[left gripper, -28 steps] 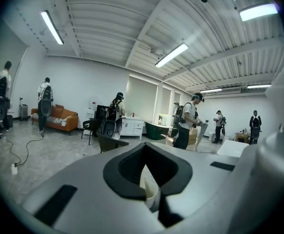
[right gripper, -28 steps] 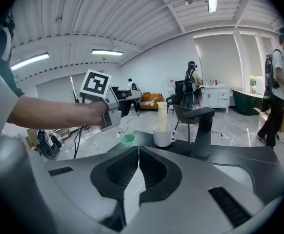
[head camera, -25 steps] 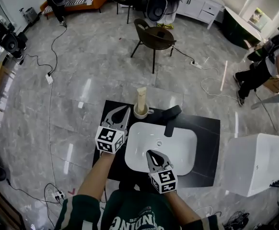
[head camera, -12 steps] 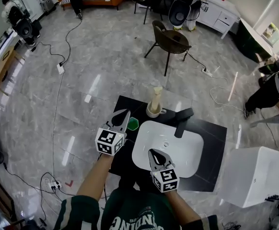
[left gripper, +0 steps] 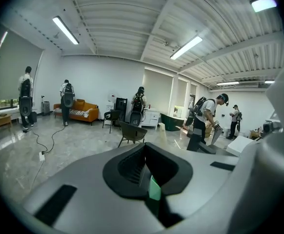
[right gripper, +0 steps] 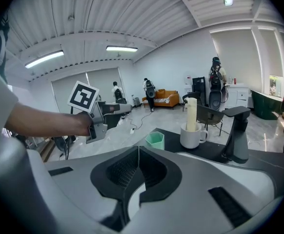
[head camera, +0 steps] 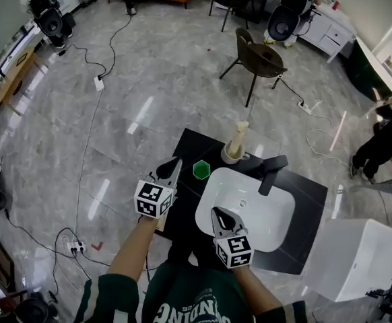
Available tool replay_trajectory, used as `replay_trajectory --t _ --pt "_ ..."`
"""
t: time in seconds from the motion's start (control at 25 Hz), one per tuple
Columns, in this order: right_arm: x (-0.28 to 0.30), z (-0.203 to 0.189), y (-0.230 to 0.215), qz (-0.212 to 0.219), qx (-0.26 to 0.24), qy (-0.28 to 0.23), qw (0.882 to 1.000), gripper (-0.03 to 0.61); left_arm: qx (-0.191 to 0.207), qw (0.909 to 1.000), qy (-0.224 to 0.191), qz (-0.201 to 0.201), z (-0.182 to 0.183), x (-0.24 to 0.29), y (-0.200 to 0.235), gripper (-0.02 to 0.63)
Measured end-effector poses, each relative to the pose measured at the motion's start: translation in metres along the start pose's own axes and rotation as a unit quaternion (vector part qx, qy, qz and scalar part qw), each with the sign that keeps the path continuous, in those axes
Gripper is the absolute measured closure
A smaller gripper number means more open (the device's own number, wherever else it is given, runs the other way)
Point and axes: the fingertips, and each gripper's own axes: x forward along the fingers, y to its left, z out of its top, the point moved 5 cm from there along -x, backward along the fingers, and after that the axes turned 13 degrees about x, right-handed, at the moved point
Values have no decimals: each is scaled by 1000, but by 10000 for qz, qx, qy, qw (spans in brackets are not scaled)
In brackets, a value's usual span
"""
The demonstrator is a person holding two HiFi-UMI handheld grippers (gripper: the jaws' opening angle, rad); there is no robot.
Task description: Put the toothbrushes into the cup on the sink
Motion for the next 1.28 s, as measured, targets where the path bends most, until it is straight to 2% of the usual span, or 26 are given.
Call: replay_trajectory --t 0.2,0.32,0.52,0.8,1.28 --pt "10 2 12 119 -33 52 9999 537 -52 9997 257 -17 -22 -10 5 603" --pt "14 1 15 159 -69 93 9998 538 -39 9984 567 -19 -41 -15 6 598" --pt "18 -1 17 197 -92 133 9997 538 -122 9930 1166 -141 -79 -20 2 514" --pt "18 -7 20 199 -114 205 9995 538 -420 9762 2091 -386 -137 -21 -8 454" --pt "8 -14 2 -5 160 249 9996 537 -643 9561 2797 -597 -180 -14 -18 453"
